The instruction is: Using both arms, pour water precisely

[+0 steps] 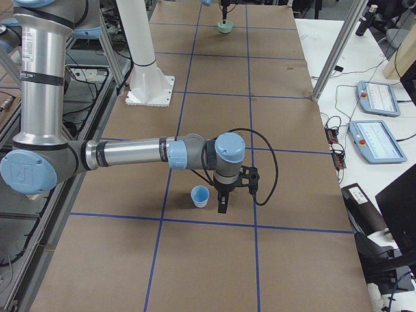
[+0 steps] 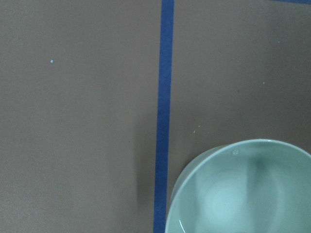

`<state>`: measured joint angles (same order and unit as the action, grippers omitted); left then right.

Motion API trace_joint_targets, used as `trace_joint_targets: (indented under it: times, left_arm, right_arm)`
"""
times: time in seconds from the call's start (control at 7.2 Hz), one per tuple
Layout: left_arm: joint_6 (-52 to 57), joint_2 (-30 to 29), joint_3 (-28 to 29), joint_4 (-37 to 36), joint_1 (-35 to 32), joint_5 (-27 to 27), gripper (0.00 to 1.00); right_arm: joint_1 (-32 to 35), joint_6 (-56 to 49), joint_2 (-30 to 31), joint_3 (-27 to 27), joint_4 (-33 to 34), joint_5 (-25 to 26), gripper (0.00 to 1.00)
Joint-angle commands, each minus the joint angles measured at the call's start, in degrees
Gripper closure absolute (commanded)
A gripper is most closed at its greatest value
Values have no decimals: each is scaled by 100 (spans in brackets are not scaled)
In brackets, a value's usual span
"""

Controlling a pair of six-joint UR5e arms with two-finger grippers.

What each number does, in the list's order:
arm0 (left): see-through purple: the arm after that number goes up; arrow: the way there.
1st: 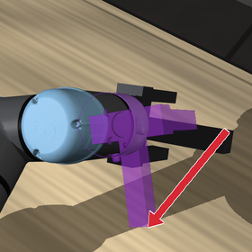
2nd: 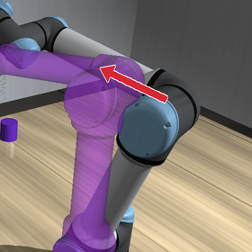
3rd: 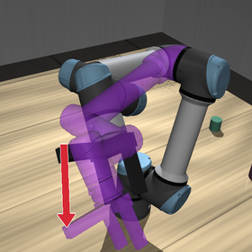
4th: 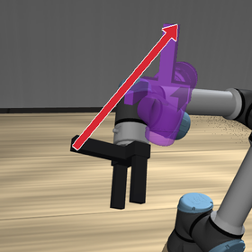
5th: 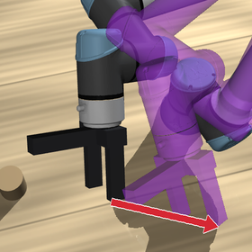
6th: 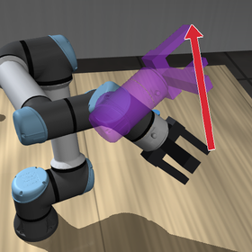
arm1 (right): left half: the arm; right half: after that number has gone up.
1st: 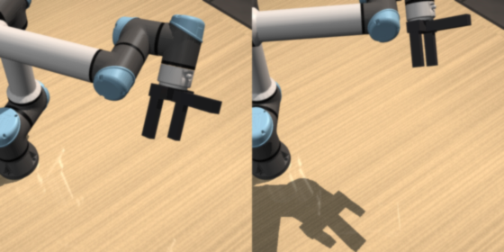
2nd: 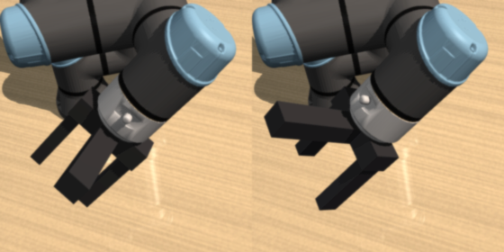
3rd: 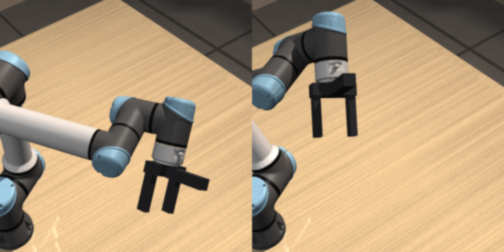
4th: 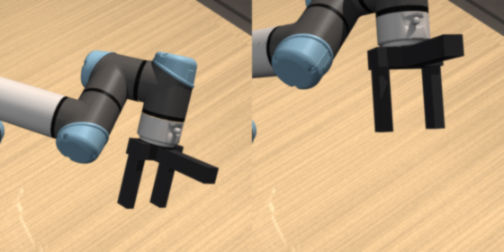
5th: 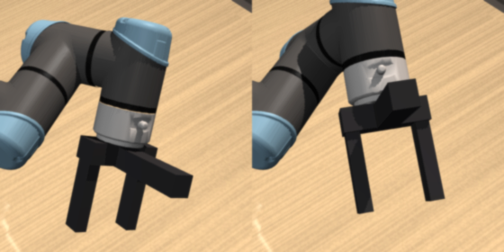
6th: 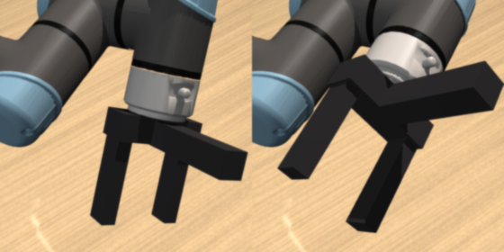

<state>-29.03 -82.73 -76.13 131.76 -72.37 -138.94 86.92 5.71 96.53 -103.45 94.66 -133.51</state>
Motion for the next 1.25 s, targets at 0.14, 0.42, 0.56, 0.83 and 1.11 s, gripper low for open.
trace_joint_targets:
  times: [0.14,0.42,0.56,0.83,1.11]
  left_arm:
    - [-320,-76,-7,-54,3,-2,100]
    - [-946,-461,-147,-306,3,-412,100]
    - [-964,-707,-487,-944,-5,-676,100]
    - [-1008,-1671,-1741,-3450,3,-688,100]
    - [-2686,-2805,-2387,-4456,772,-644,100]
  right_arm:
    - [0,0,6,0,0,0,1]
    - [26,0,-12,0,0,0,1]
    - [61,0,-12,-9,9,0,1]
    - [70,0,41,-70,9,0,1]
    - [70,0,32,-70,18,0,1]
